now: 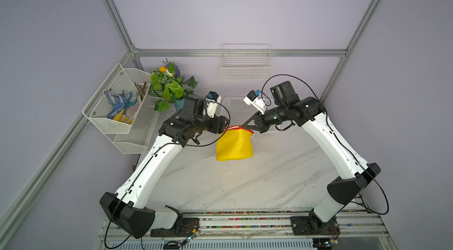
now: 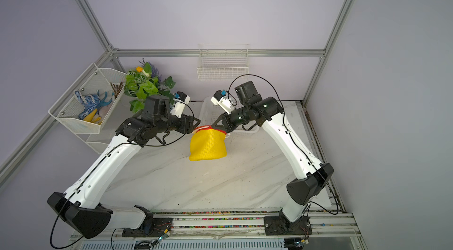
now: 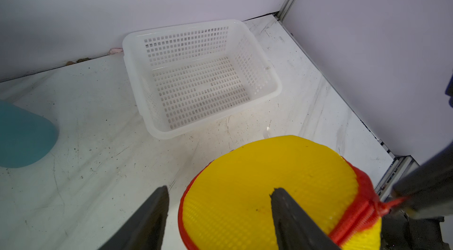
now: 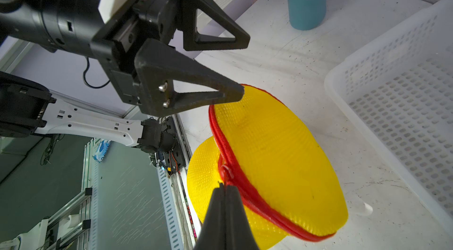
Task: Turn the laundry bag inside out
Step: Zip the zipper on the laundry bag.
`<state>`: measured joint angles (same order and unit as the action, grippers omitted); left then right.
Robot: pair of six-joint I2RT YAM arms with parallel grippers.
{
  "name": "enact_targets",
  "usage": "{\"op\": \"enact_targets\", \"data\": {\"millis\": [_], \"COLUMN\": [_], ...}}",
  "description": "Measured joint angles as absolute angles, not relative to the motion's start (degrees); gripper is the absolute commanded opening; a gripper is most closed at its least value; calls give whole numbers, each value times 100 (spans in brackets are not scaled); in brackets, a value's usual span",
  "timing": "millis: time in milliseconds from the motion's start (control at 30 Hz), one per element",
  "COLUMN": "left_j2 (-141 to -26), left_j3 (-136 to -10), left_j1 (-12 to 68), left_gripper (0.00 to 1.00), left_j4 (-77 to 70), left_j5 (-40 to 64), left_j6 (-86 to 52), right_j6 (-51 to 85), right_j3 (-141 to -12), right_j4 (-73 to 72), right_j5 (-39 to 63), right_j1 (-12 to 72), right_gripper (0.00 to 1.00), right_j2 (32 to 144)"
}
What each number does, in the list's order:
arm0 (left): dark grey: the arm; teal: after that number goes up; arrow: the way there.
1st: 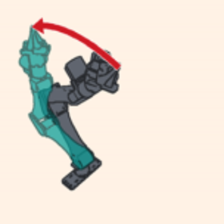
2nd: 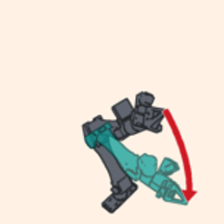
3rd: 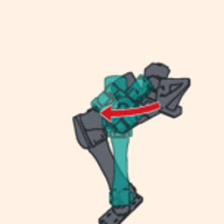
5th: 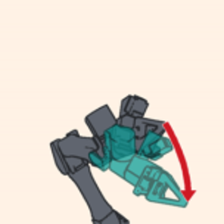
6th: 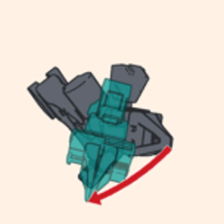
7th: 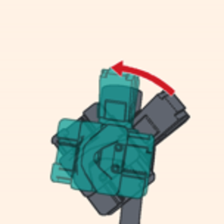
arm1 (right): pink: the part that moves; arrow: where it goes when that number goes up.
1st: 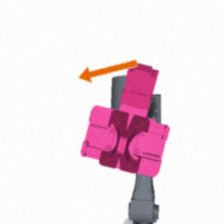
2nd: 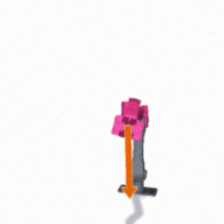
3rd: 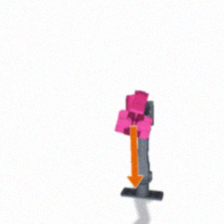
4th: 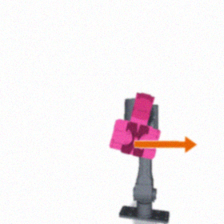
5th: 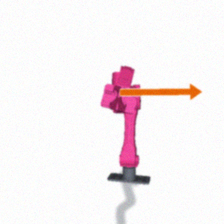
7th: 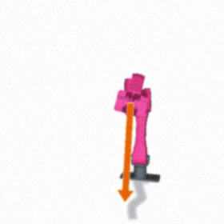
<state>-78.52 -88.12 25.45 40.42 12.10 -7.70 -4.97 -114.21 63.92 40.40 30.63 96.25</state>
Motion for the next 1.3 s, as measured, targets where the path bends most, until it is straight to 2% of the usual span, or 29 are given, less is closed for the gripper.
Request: {"op": "enact_targets", "data": {"millis": [67, 167, 200, 433, 567, 833, 1067, 1300], "left_j2": [-7837, -7780, -7756, -7693, -7693, -7841, -9098, -9183], "left_j3": [-8812, -8812, -8812, -8812, -8812, -8903, -9181, -8453], "left_j1": [2545, 2545, 2545, 2676, 2694, 1481, 1555, 1774], "left_gripper": [76, 98, 100, 100, 100, 100, 100, 100], "left_j4": [4029, 4034, 4032, 4032, 4032, 3356, 2694, 1946], "left_j5": [1295, 1509, 1608, 2469, 2519, 2283, 3979, 5367], "left_j6": [-823, -956, -993, -1337, -1352, -1896, -2757, -3363], "right_j6": [-456, -325, -285, -89, -145, -576, -961, -1109], "right_j3": [-11452, -11570, -11620, -11775, -11740, -11115, -10923, -10816], "right_j4": [6394, 6392, 6388, 6388, 6429, 6661, 6790, 6862], "right_j5": [3955, 3887, 3879, 3870, 3863, 3850, 4182, 4628], "right_j1": [3048, 3030, 3026, 3026, 3026, 3096, 3253, 3271], "right_gripper": [0, 0, 0, 0, 0, 0, 0, 0], "right_j2": [9625, 9640, 9651, 9802, 9854, 9546, 9177, 8969]}}
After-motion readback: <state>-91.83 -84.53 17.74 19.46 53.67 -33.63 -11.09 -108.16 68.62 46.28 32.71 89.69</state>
